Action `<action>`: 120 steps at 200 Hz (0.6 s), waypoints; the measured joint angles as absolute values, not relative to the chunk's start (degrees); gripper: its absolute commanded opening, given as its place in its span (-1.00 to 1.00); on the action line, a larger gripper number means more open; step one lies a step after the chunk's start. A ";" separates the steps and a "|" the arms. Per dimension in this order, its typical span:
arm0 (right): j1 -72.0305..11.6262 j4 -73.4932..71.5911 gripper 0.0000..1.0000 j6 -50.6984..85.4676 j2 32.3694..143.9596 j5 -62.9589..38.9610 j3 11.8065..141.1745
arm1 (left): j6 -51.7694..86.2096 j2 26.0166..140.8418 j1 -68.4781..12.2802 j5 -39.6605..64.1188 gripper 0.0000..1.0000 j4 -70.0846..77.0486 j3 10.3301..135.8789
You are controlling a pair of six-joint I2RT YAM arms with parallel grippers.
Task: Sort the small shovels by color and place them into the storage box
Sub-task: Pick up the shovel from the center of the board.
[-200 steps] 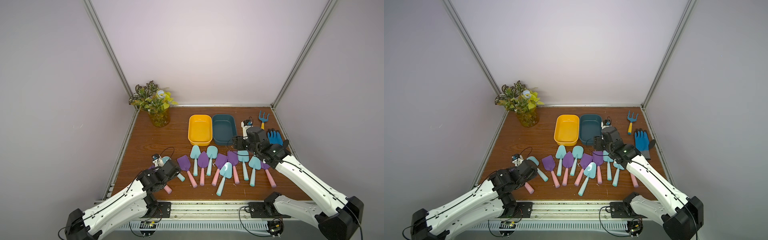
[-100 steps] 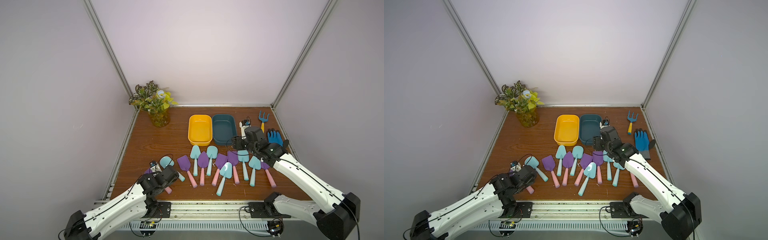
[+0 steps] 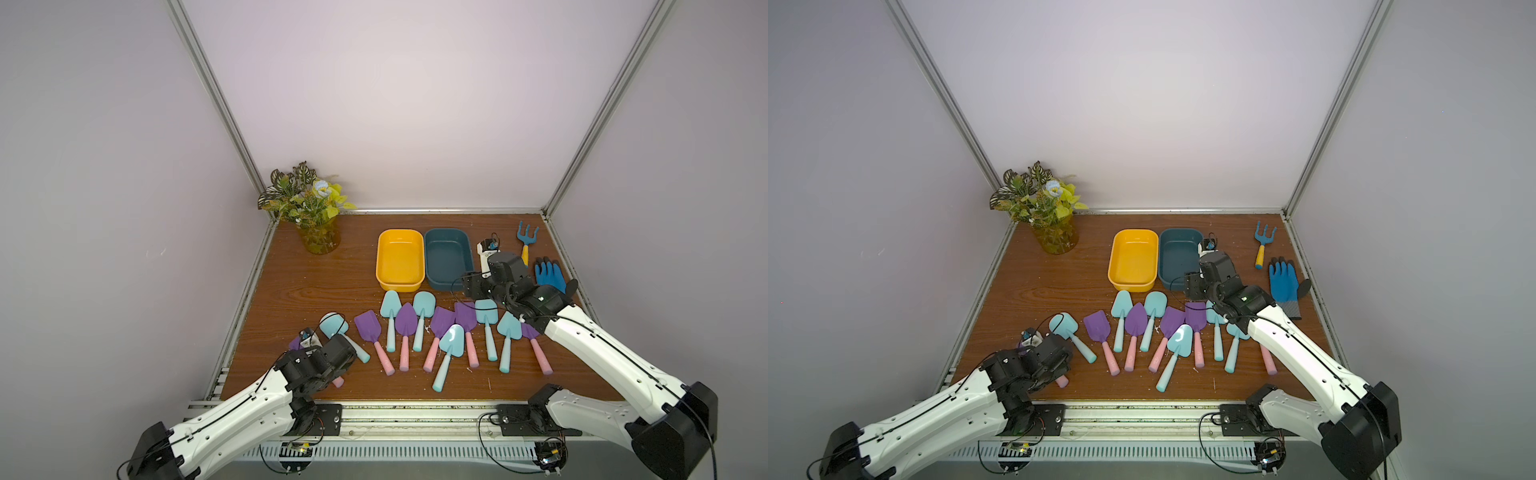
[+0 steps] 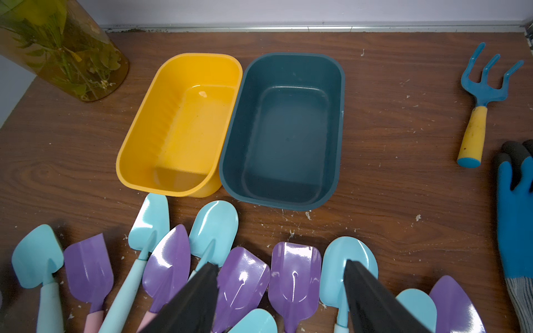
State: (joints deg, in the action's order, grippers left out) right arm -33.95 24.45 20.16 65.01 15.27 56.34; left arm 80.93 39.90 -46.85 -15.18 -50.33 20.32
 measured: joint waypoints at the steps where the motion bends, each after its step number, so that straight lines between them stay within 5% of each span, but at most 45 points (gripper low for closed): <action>1: -33.95 24.43 0.50 20.14 65.01 15.27 56.34 | 80.97 39.88 -46.85 -15.09 0.28 -50.33 20.25; 120: -33.95 22.92 0.51 19.86 66.74 15.22 56.29 | 82.11 39.83 -46.85 -13.28 -0.05 -50.39 18.83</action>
